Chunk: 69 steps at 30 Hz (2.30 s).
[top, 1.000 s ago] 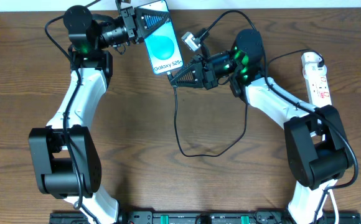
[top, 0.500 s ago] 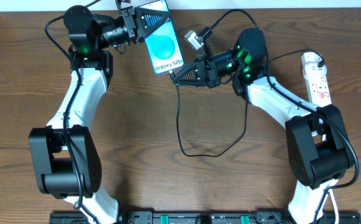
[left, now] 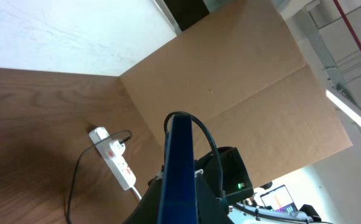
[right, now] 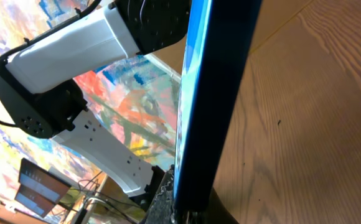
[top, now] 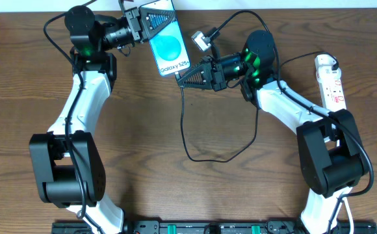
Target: Plug charger to phone and switch on socket
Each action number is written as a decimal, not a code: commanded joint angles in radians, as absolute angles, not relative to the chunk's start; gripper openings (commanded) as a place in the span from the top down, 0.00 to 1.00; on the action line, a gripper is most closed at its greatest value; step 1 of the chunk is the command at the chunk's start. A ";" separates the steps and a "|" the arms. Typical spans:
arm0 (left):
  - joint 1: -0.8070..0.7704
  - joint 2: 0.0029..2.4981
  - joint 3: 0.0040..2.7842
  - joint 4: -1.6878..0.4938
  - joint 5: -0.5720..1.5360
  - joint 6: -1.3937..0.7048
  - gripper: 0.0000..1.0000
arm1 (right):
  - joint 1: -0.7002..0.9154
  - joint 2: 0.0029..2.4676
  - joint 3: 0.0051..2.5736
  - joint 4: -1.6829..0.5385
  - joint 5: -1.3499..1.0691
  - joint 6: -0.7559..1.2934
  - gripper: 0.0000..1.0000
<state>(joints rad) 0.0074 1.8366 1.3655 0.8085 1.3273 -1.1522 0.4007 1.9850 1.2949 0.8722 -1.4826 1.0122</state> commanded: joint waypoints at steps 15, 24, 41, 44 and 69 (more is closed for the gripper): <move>0.005 1.823 1.378 0.813 1.485 -1.111 0.93 | 0.408 1.982 1.304 0.879 -1.322 1.017 0.99; 0.005 1.823 1.378 0.813 1.485 -1.092 0.92 | 0.406 1.982 1.304 0.880 -1.354 1.016 0.01; 0.005 1.823 1.378 0.780 1.420 -1.048 0.92 | 0.252 1.982 1.304 0.703 -1.151 1.016 0.01; 0.005 1.823 1.378 0.681 1.333 -1.046 0.92 | 0.226 1.982 1.304 0.550 -1.074 0.995 0.01; -0.124 1.859 1.378 -0.444 0.838 -0.299 0.93 | 0.130 1.980 1.304 0.060 -0.749 0.682 0.01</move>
<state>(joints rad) -0.0765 1.8389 1.3655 -0.4217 0.9646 -0.3958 0.1402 1.9888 1.2957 0.0620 -0.7792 0.7212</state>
